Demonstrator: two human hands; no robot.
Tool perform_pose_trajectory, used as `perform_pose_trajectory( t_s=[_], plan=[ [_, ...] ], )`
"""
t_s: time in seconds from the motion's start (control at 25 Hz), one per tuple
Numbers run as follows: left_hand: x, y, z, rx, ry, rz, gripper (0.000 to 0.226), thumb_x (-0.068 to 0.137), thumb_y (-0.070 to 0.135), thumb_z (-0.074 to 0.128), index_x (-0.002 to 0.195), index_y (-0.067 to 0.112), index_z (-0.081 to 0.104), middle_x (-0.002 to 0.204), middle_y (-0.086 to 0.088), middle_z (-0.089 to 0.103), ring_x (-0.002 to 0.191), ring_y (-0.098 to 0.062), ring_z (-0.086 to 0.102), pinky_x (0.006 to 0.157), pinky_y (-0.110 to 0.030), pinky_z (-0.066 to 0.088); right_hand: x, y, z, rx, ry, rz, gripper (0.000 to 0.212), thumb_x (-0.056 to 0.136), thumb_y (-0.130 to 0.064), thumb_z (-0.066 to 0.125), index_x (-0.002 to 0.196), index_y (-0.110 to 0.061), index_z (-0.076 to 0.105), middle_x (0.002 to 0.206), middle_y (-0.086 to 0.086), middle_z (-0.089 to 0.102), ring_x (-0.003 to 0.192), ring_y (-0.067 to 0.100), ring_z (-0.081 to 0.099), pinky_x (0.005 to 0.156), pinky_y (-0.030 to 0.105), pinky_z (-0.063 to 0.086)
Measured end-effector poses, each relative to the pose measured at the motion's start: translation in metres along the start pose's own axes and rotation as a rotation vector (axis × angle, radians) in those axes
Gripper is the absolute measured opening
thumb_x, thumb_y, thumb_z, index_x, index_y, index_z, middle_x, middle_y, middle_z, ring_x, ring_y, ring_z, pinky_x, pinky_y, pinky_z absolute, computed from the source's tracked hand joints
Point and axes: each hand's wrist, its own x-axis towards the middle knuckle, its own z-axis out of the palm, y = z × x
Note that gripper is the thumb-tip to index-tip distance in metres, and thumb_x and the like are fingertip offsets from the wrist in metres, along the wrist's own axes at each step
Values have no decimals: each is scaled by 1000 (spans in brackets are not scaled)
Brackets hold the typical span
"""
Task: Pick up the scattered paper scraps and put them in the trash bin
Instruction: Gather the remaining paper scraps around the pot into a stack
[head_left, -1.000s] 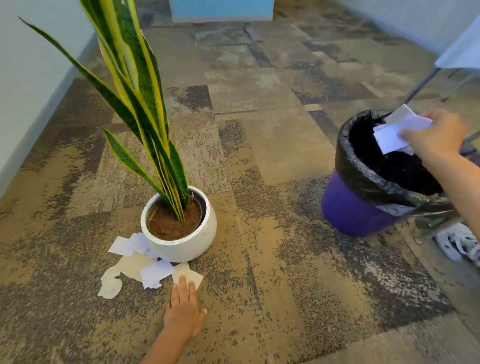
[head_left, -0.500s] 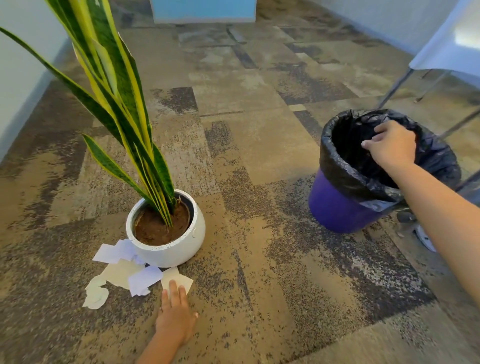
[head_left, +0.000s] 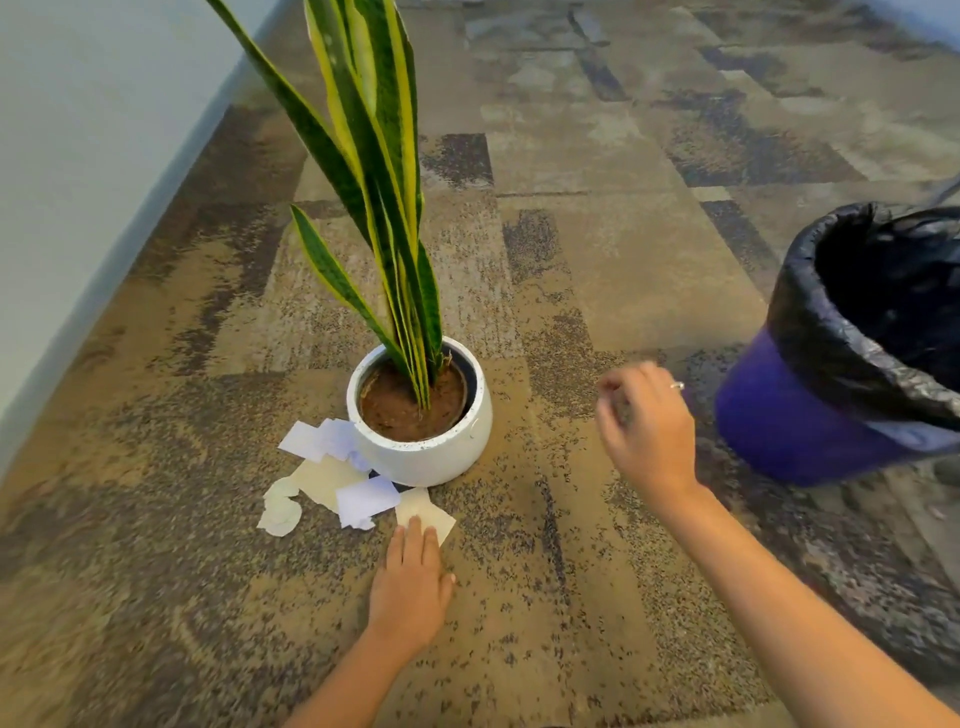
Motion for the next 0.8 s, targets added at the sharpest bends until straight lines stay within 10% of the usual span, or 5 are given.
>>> perform_pose_trajectory(
  t_s=[0.16, 0.36, 0.8],
  plan=[
    [2, -12, -2, -41, 86, -25, 52, 96, 46, 37, 141, 20, 31, 159, -13, 6, 144, -29, 14, 106, -40, 40, -65, -7, 57, -19, -534, -4, 20, 88, -14, 59, 108, -12, 63, 107, 2, 64, 100, 21, 59, 81, 30, 53],
    [18, -15, -13, -220, 195, -138, 24, 99, 31, 40, 109, 15, 53, 142, -10, 32, 125, -30, 39, 89, -38, 50, -112, -2, 92, -185, -1140, 115, 74, 86, -44, 61, 147, -31, 20, 156, 2, 16, 145, 34, 12, 112, 56, 28],
    [31, -14, -28, -585, 137, -386, 55, 86, 13, 62, 128, 11, 27, 120, -17, 54, 104, -35, 58, 80, -43, 51, -129, 3, 101, -176, -1173, 258, 85, 82, -42, 67, 149, -29, 17, 160, 0, 8, 148, 31, 1, 113, 60, 20]
  ],
)
